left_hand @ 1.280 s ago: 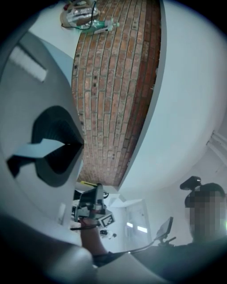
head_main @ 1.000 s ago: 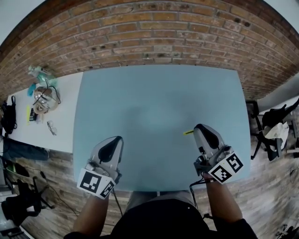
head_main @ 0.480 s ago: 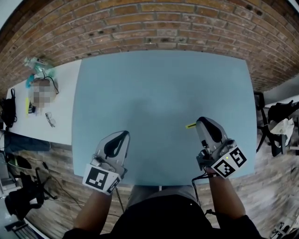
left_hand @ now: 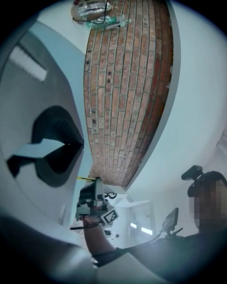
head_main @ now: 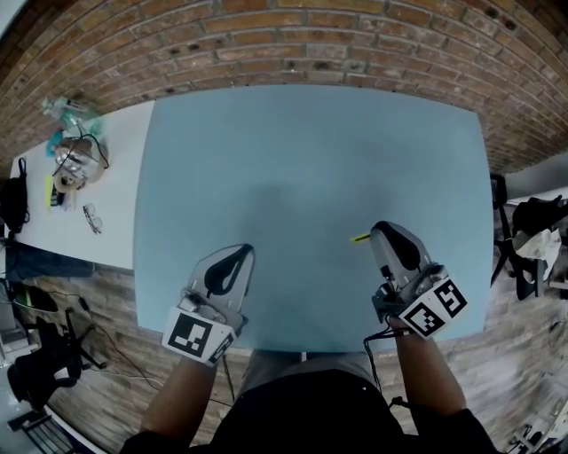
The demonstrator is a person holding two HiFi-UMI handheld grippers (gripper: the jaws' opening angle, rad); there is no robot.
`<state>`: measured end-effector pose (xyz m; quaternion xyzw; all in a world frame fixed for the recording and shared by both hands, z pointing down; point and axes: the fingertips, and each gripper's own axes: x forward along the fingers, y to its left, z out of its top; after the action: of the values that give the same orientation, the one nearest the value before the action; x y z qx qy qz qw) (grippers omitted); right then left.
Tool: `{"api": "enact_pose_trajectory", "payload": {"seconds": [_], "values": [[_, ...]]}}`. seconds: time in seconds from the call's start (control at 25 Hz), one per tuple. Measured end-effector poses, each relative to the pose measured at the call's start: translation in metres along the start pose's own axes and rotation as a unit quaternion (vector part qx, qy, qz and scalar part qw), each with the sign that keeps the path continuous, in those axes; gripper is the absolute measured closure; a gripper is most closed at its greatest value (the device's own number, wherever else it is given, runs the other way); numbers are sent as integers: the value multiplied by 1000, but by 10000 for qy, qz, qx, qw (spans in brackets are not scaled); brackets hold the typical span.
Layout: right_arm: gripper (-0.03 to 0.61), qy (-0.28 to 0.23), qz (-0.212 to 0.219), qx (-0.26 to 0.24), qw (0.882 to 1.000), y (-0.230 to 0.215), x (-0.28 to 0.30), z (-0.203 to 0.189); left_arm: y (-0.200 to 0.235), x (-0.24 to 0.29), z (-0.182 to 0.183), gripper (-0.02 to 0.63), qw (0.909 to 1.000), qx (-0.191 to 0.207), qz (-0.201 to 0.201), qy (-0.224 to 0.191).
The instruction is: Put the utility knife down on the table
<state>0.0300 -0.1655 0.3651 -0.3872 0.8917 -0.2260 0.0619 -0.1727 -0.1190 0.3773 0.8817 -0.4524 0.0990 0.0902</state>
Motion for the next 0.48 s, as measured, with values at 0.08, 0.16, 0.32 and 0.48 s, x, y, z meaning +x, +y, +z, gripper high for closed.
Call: {"api": "enact_pose_trajectory", "payload": {"seconds": [0.08,0.16,0.32,0.48], "values": [[532,37,8,19,10000,0,3,-4,2,-1,-5,611,10000,-39,31,57],[532,80,7,7,10000,-1,7,-7,6,0,-8,611,9999,-81,47,81],[532,190,-19,-60,9998,-6,11,-18,7,6,-13,611,9999,-117,5,110],[532,233,-14,6,9997,-7,13,-24,6,15,-14,611,9997,-200,-35,139]]}}
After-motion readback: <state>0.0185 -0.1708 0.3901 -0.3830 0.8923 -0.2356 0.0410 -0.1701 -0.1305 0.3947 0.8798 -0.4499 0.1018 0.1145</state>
